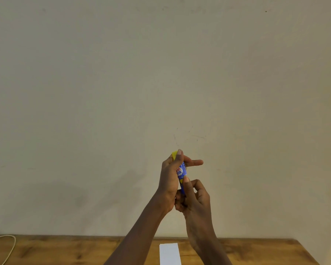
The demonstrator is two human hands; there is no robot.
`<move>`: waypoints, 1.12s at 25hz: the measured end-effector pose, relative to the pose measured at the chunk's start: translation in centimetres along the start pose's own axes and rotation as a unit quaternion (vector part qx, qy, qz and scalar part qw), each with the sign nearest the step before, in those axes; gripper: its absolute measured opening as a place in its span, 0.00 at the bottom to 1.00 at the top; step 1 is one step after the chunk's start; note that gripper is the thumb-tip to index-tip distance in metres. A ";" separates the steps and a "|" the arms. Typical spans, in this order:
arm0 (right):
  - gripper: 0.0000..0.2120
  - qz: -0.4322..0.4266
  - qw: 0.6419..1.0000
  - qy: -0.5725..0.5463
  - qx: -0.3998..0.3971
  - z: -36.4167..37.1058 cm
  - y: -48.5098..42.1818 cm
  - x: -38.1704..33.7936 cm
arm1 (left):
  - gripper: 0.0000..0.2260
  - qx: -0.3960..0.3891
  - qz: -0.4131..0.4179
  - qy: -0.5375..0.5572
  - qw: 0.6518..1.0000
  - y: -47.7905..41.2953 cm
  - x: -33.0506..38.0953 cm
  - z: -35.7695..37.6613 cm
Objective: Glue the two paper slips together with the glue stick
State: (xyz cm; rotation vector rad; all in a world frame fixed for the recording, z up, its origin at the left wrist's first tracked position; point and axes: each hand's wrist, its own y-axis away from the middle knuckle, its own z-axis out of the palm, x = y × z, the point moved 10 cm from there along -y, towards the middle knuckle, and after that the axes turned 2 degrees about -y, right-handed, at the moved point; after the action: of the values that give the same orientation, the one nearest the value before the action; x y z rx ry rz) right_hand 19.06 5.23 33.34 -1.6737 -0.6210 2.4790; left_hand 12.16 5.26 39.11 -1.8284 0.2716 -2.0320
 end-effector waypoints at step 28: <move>0.09 0.217 0.861 0.455 0.063 -21.1 2.6 26.9 | 0.36 -0.229 -0.433 -0.596 0.636 15.3 -38.0 -13.7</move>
State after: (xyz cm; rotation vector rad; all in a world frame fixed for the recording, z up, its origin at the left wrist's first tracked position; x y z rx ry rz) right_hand 27.90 16.72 2.23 -2.7904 0.0478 1.4936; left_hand 3.73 5.47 -3.23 -3.6138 -0.6660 -0.5221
